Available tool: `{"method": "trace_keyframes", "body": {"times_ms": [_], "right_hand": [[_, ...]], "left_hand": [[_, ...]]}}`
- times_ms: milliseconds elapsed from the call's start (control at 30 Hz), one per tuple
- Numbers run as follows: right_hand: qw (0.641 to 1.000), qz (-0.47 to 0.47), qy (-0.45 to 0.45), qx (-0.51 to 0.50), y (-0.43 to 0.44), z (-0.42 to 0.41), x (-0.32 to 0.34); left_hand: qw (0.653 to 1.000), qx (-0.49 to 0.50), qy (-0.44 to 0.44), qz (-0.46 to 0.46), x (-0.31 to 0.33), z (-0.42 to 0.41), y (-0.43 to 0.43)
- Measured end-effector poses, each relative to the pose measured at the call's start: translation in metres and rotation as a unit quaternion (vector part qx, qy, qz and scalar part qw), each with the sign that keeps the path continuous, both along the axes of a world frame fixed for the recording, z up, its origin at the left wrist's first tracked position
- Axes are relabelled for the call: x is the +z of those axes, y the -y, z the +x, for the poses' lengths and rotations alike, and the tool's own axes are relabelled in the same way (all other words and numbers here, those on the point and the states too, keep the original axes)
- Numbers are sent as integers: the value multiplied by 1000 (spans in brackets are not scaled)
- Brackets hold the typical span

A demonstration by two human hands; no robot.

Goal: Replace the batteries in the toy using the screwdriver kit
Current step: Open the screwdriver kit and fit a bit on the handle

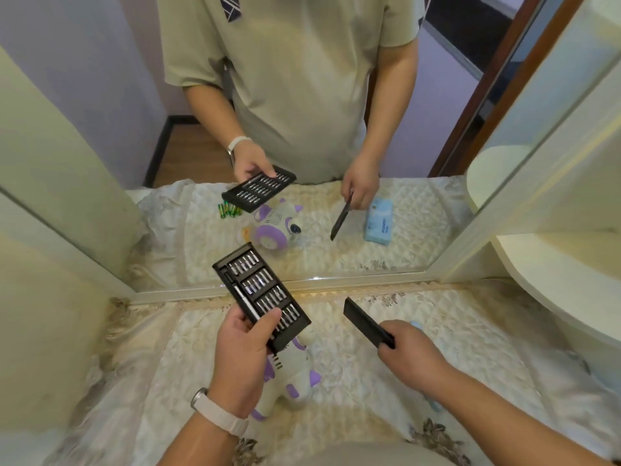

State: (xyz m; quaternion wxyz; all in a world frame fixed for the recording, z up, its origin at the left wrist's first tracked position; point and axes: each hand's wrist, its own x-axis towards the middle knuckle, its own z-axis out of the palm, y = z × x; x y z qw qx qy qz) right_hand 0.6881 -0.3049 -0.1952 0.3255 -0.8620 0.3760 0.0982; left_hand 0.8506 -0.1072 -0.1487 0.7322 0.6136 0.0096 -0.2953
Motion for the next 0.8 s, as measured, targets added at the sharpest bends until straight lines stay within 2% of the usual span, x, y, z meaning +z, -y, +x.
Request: {"method": "trace_keyframes", "body": {"times_ms": [100,233,500,667,733,800], "right_hand": [[995,-94,-13,44,-14,0,-37],[983,-137,-22,117,-21,-7,-76],[982,-97,-45,159,-33,-32,-104],[979,-58,-90,171,-33,-28,-90],[982,-51,-74,165,-31,-24,-69],[990,-35,-15,133,-28,-19,-42]], "left_hand": [[1000,-26,-16,1,-2,-9,0],[998,-52,-27,14,-4,-13,-1],[995,-91,-12,27,1,-18,-4],[993,-111,3,36,11,-31,-2],[991,-121,25,45,17,-37,-1],[988,-135,53,48,24,-44,1]]}}
